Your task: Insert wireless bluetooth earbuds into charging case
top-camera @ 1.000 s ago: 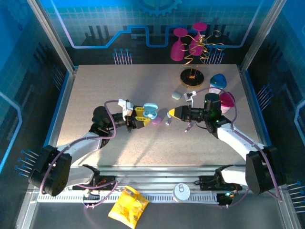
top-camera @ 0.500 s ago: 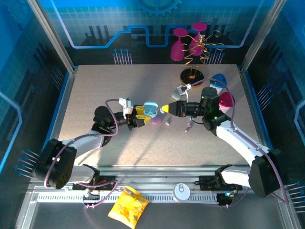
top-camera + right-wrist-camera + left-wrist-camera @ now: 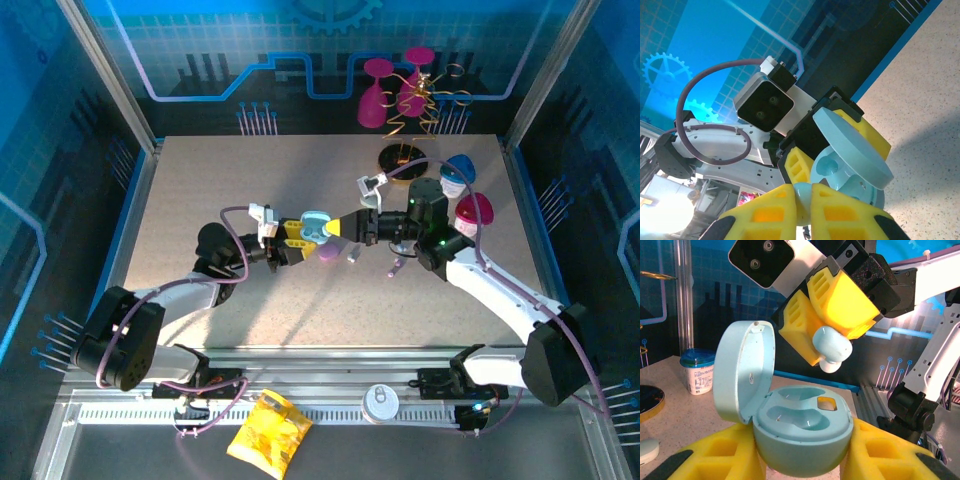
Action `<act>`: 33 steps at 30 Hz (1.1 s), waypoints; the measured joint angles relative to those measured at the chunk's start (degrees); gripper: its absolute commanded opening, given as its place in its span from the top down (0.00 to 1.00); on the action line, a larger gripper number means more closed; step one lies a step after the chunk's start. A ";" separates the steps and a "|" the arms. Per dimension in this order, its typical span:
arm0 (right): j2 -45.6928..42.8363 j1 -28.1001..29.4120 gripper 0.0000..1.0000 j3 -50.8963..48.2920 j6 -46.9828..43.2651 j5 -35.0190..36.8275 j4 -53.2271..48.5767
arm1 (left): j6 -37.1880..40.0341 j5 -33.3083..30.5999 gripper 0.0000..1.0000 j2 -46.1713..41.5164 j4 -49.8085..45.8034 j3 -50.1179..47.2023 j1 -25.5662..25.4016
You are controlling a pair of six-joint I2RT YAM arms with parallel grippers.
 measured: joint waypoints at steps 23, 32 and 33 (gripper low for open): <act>1.27 2.62 0.86 1.53 -6.19 6.01 -4.63 | -0.76 0.15 0.70 0.04 0.83 0.00 0.35; 1.25 2.99 0.72 3.08 -9.09 7.28 -8.48 | -1.90 0.17 0.70 0.13 0.87 0.00 0.70; 1.20 2.99 0.69 3.19 -9.31 7.30 -8.72 | -1.90 0.17 0.70 0.13 0.87 0.00 0.70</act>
